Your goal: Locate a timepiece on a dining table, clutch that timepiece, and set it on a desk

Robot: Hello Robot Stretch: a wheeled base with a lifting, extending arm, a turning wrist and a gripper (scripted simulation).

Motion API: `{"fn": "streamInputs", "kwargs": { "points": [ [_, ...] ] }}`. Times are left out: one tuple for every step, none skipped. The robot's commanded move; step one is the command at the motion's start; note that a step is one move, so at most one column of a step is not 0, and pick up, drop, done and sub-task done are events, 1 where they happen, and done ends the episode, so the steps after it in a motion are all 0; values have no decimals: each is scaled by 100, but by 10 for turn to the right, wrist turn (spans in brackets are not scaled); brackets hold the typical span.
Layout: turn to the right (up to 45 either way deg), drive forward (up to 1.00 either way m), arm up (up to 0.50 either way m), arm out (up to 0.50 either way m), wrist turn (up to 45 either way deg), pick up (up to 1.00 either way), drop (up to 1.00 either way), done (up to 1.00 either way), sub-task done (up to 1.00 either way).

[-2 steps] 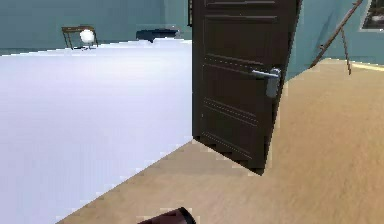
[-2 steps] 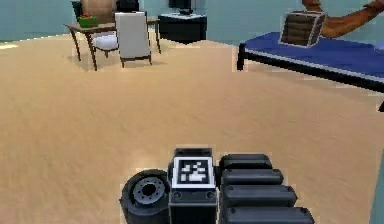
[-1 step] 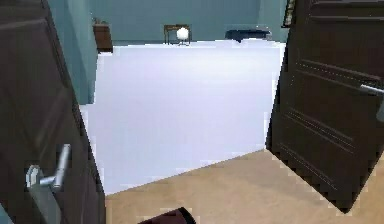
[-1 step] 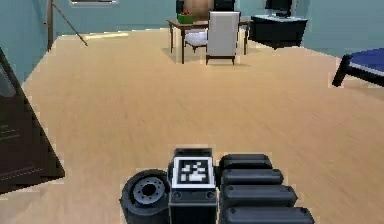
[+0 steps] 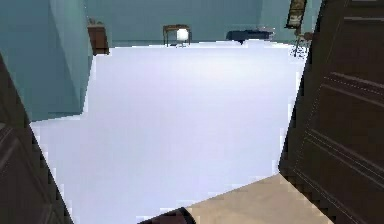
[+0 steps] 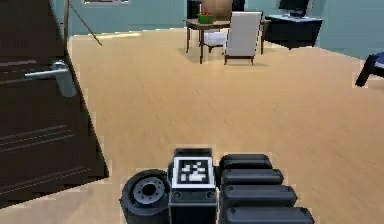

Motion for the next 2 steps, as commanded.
{"fn": "streamInputs", "kwargs": {
  "points": [
    [-60,0,0,0,0,0,0,0,0],
    [0,100,0,0,0,0,0,0,0]
  ]
}}
